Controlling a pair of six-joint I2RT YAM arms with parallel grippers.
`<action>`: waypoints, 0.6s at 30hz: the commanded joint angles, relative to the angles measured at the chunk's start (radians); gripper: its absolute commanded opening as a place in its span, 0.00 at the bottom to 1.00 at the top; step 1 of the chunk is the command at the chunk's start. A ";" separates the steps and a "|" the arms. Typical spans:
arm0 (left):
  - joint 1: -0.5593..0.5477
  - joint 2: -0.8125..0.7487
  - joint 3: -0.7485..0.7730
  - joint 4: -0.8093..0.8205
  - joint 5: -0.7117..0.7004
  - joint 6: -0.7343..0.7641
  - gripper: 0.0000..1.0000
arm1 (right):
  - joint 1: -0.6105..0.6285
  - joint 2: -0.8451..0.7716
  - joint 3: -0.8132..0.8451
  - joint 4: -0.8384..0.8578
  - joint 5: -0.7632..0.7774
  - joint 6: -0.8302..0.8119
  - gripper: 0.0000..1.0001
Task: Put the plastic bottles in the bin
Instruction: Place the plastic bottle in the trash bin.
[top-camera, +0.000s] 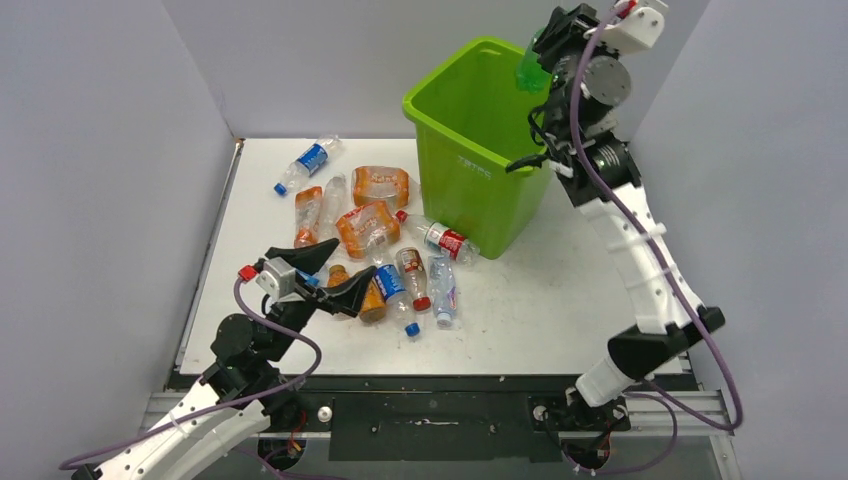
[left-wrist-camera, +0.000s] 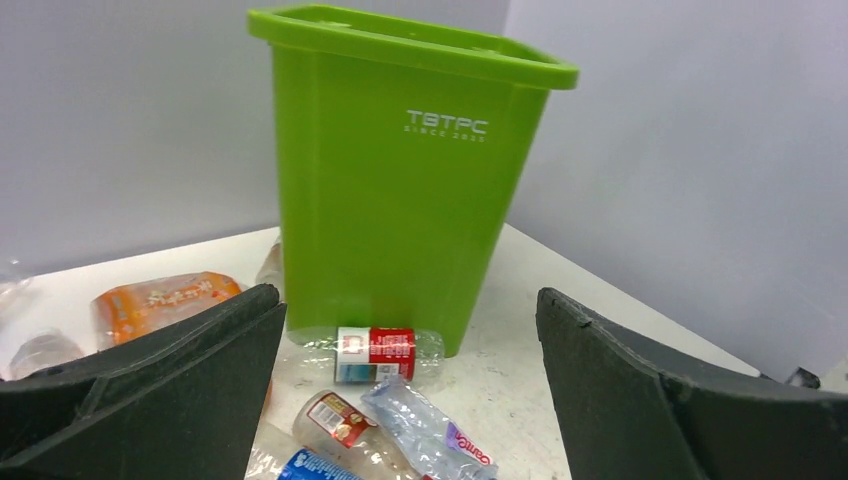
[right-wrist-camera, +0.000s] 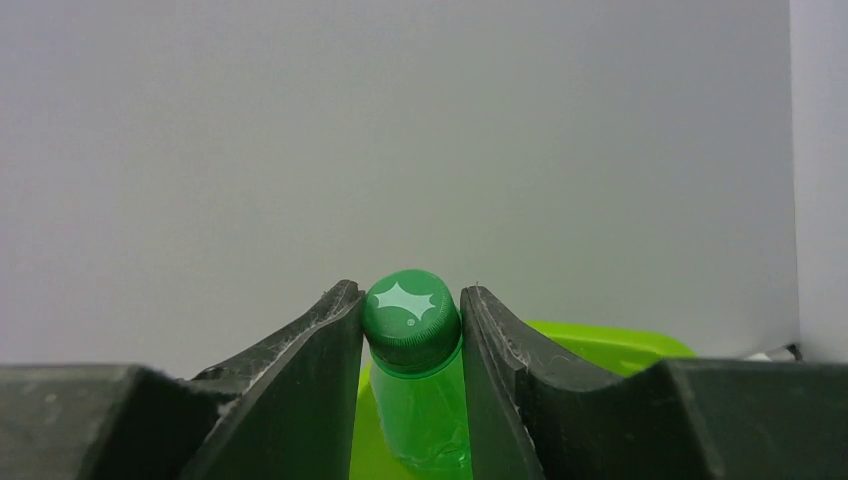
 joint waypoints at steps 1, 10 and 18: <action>-0.003 -0.009 -0.003 0.040 -0.127 0.015 0.96 | -0.130 0.082 0.085 -0.039 -0.126 0.283 0.05; -0.011 -0.027 0.024 -0.020 -0.235 0.013 0.96 | -0.205 0.113 0.125 -0.184 -0.346 0.480 0.90; -0.015 -0.026 0.053 -0.087 -0.478 0.056 0.96 | -0.072 -0.278 -0.326 0.003 -0.524 0.422 0.90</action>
